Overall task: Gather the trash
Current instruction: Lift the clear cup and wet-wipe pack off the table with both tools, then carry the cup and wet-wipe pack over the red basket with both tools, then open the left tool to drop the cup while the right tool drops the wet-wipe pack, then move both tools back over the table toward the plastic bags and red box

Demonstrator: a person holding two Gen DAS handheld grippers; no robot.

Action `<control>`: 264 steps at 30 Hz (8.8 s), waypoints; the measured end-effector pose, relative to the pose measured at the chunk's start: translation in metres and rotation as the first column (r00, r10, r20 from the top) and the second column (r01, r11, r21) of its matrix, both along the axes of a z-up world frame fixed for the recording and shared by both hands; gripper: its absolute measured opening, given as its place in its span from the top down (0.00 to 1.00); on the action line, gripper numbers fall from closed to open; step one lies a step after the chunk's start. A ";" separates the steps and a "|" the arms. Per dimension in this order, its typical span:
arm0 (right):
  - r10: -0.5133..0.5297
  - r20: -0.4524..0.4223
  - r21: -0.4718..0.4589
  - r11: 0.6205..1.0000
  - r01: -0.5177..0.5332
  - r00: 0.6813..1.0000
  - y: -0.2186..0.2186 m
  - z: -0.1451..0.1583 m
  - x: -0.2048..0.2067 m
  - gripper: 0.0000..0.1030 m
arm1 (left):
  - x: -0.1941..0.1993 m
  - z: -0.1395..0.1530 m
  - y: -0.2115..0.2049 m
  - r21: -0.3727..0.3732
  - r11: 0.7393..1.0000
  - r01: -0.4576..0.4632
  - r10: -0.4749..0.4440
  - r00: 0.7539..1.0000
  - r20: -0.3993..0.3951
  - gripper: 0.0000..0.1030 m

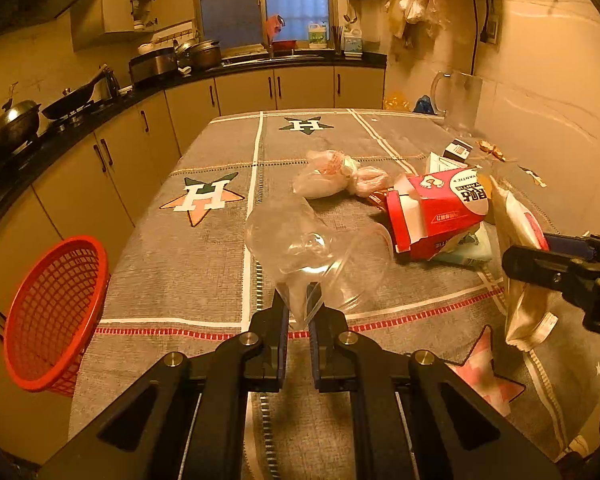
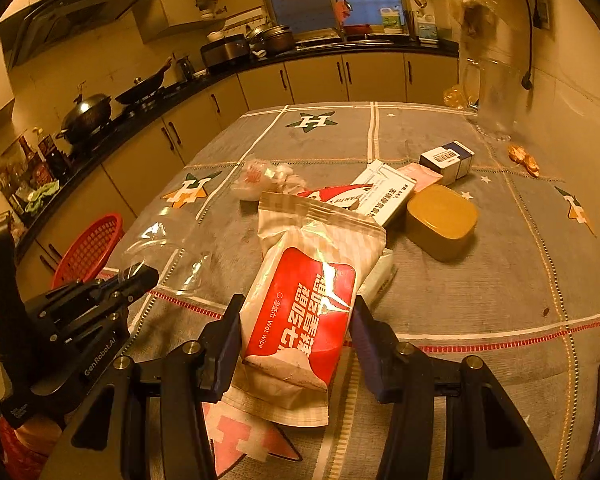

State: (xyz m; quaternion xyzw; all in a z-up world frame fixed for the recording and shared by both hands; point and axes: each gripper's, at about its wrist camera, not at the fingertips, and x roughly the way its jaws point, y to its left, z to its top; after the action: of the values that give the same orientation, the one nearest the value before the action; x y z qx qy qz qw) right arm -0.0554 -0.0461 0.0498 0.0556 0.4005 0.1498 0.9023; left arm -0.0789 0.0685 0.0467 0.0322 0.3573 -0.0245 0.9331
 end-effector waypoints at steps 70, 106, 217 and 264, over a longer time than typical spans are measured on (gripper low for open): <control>0.046 0.031 -0.074 0.996 -0.044 0.998 0.023 0.004 -0.004 0.46 | -0.011 0.014 0.009 -0.004 1.000 -0.027 0.027 0.999 0.035 0.92; 0.072 0.057 -0.033 0.997 -0.070 0.996 0.036 0.024 0.008 0.46 | -0.016 0.027 0.034 -0.017 0.997 -0.079 0.080 0.994 0.069 0.92; 0.524 -0.117 0.096 0.852 -0.515 0.844 0.341 -0.002 0.120 0.41 | -0.036 -0.009 0.263 -0.047 0.863 -0.503 0.504 0.863 0.012 0.75; 0.037 -0.029 0.170 0.985 -0.031 0.999 -0.038 0.010 0.093 0.41 | 0.014 0.026 0.011 0.013 0.998 -0.068 0.068 0.998 0.008 0.46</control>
State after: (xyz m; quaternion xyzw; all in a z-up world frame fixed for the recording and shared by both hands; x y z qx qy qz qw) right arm 0.0380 -0.0839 0.0600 0.1277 0.4017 0.1976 0.8850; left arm -0.0652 0.0797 0.0723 0.0265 0.3550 0.0096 0.9344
